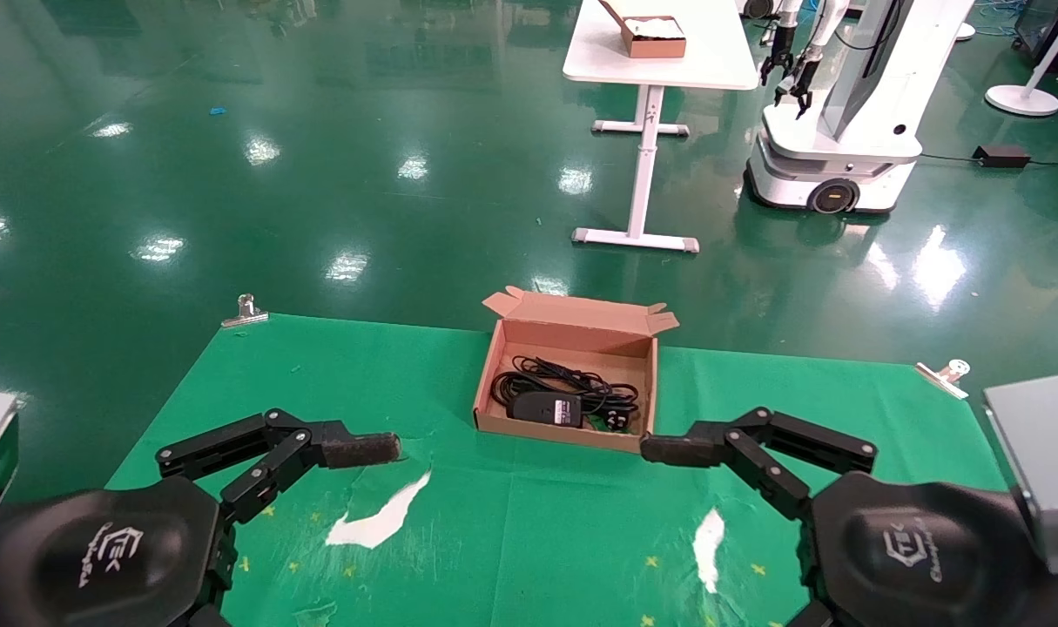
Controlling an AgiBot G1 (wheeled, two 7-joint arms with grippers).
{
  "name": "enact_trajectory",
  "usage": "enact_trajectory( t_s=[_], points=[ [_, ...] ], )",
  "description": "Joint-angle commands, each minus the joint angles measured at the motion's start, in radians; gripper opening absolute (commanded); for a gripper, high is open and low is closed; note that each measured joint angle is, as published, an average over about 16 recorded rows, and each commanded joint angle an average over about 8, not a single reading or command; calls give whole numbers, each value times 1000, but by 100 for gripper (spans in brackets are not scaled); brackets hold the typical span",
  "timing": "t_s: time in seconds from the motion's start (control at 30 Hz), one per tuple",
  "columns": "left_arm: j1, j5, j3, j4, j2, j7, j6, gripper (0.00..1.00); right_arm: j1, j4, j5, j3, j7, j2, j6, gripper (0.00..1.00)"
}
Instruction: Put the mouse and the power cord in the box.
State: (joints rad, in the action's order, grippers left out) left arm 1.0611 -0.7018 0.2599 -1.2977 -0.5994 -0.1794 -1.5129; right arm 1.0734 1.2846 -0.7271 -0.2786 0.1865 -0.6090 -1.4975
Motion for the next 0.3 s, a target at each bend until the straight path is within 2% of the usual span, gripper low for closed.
enact_trajectory(
  t_s=[0.03,0.3],
  points=[
    [3,-7,5,3,-3,-2,4,100,0,0,0,-1,0,0,0,100],
    [9,-19,13,9,-8,-7,12,100,1,-1,-1,-1,0,-1,1,100]
  ],
)
